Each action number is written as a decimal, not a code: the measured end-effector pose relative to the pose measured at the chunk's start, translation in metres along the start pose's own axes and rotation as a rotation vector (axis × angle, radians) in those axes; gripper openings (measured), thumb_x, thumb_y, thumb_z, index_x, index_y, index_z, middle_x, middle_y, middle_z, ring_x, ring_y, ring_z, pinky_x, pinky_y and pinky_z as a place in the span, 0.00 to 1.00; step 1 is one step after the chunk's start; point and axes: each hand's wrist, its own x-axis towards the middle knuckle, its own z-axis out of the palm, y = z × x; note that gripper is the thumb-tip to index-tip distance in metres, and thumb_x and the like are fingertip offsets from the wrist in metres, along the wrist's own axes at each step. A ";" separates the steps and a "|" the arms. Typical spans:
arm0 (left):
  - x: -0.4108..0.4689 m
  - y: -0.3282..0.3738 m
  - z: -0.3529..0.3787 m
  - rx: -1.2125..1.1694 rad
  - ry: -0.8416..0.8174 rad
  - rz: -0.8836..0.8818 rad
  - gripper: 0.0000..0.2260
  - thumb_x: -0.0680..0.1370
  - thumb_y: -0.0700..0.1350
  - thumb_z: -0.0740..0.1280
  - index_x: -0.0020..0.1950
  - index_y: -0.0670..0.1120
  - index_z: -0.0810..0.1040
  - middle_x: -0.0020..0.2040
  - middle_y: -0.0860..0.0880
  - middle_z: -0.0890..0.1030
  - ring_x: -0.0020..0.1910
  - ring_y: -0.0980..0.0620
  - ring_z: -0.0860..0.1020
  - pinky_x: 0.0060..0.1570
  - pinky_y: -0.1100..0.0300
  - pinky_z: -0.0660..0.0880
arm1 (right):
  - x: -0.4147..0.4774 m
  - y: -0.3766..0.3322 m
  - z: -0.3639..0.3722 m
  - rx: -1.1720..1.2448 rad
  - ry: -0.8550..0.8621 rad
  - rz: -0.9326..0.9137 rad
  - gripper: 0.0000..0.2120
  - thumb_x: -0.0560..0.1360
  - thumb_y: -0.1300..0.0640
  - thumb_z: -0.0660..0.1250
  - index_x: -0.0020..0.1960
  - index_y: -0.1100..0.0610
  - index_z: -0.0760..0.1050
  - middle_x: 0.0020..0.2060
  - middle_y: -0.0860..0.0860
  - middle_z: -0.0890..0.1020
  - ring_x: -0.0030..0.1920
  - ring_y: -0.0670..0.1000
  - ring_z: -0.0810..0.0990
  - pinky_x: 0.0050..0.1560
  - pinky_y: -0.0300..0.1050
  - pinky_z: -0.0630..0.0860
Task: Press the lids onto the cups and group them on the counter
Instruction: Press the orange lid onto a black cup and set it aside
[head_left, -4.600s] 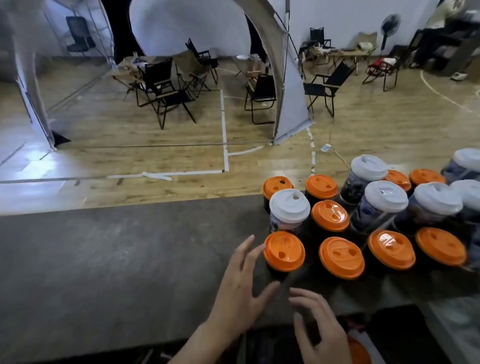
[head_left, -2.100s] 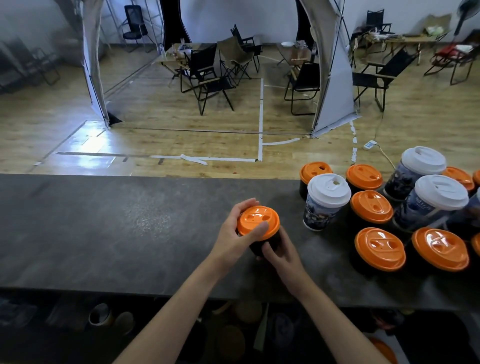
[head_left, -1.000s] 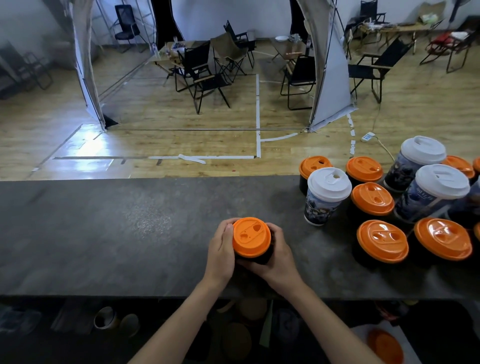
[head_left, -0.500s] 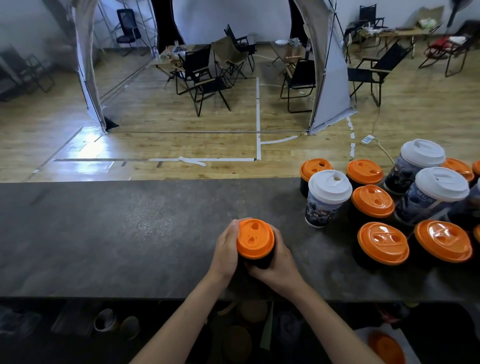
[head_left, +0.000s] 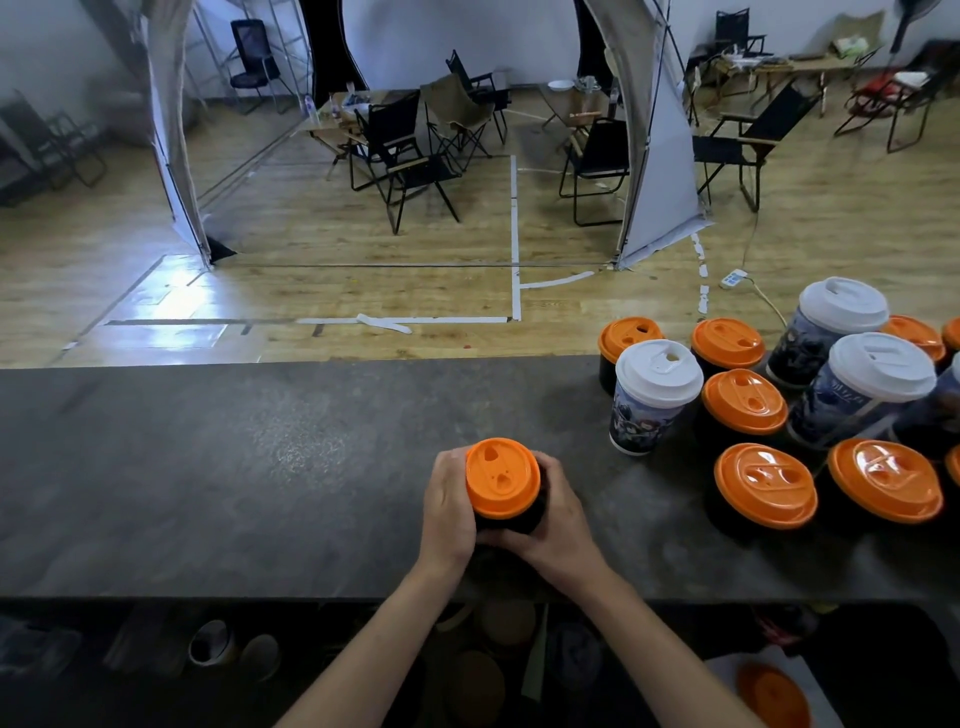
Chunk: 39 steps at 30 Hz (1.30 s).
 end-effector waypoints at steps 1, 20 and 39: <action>0.000 0.001 0.000 0.002 0.008 0.003 0.15 0.86 0.51 0.55 0.55 0.48 0.80 0.54 0.48 0.81 0.51 0.58 0.80 0.53 0.61 0.74 | 0.000 0.000 0.000 -0.008 0.013 0.011 0.43 0.58 0.41 0.84 0.66 0.43 0.67 0.62 0.42 0.78 0.63 0.40 0.77 0.63 0.36 0.73; 0.000 0.013 0.007 -0.122 -0.045 -0.083 0.22 0.87 0.50 0.53 0.54 0.42 0.85 0.50 0.45 0.87 0.52 0.53 0.84 0.53 0.65 0.77 | -0.001 0.002 0.000 -0.052 0.015 -0.046 0.42 0.66 0.52 0.80 0.75 0.53 0.64 0.68 0.45 0.76 0.70 0.42 0.75 0.69 0.40 0.71; 0.009 0.015 0.002 -0.090 -0.126 0.003 0.19 0.83 0.52 0.56 0.58 0.44 0.83 0.54 0.48 0.86 0.56 0.53 0.82 0.58 0.63 0.76 | -0.001 0.006 0.000 -0.061 0.069 -0.012 0.41 0.64 0.48 0.84 0.70 0.45 0.65 0.65 0.44 0.78 0.65 0.41 0.77 0.64 0.47 0.76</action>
